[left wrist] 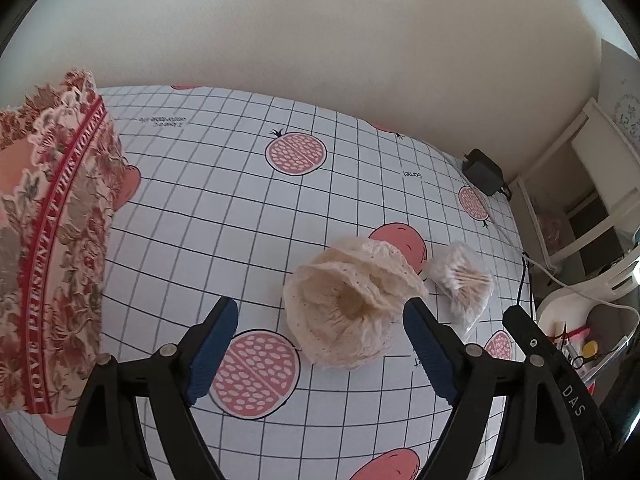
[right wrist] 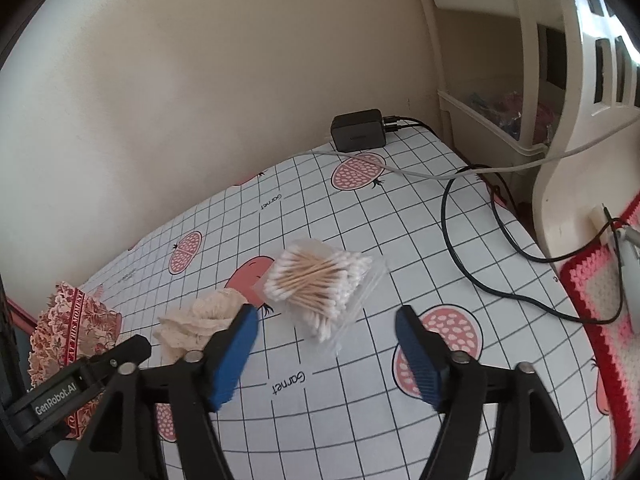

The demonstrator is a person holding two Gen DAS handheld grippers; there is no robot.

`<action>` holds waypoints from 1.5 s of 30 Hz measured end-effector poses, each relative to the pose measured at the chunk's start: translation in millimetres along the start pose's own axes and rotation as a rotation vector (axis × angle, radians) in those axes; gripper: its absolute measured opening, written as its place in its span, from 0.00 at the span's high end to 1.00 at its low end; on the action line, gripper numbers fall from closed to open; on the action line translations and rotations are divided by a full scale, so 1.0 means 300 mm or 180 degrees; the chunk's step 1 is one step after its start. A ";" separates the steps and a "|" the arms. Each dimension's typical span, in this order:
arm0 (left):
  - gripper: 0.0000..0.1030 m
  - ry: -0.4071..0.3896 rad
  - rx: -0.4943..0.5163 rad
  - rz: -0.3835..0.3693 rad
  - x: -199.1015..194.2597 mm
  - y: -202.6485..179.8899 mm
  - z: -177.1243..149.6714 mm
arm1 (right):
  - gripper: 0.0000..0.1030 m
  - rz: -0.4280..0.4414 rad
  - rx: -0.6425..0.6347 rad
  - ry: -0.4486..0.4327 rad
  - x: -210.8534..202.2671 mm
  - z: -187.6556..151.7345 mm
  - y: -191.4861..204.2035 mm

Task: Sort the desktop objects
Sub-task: 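Move left tool to the cream lace fabric while right approaches the cotton swab bag, then close left tool on the cream lace fabric while right grasps the cotton swab bag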

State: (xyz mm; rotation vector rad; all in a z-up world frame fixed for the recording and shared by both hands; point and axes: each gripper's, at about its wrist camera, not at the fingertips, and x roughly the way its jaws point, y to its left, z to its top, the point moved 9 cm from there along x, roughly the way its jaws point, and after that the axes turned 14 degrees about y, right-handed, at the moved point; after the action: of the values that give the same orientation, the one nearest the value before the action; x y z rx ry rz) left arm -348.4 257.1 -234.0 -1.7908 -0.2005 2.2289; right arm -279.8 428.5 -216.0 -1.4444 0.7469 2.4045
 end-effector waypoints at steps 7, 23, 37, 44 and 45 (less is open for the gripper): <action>0.17 0.0113 0.0077 -0.0104 0.061 -0.037 -0.001 | 0.10 -0.0063 -0.0055 0.0008 0.053 0.017 0.015; 0.16 0.0191 0.0207 0.0023 0.171 -0.044 0.019 | 0.07 -0.0061 0.0069 0.0186 0.188 0.082 0.008; 0.16 0.0041 0.0378 0.0296 0.192 -0.048 0.040 | 0.04 -0.0355 -0.0026 0.0328 0.260 0.105 0.026; 0.16 -0.0056 0.0503 0.0436 0.201 -0.044 0.038 | 0.04 -0.0516 -0.0123 0.0278 0.268 0.100 0.033; 0.17 -0.0067 0.0507 0.0447 0.201 -0.043 0.038 | 0.04 -0.0526 -0.0119 0.0271 0.268 0.099 0.032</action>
State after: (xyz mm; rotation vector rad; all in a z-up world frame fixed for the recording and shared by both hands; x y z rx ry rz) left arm -369.5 287.9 -284.2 -1.7460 0.0993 2.2867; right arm -345.3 431.8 -271.9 -1.5663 0.5788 2.2569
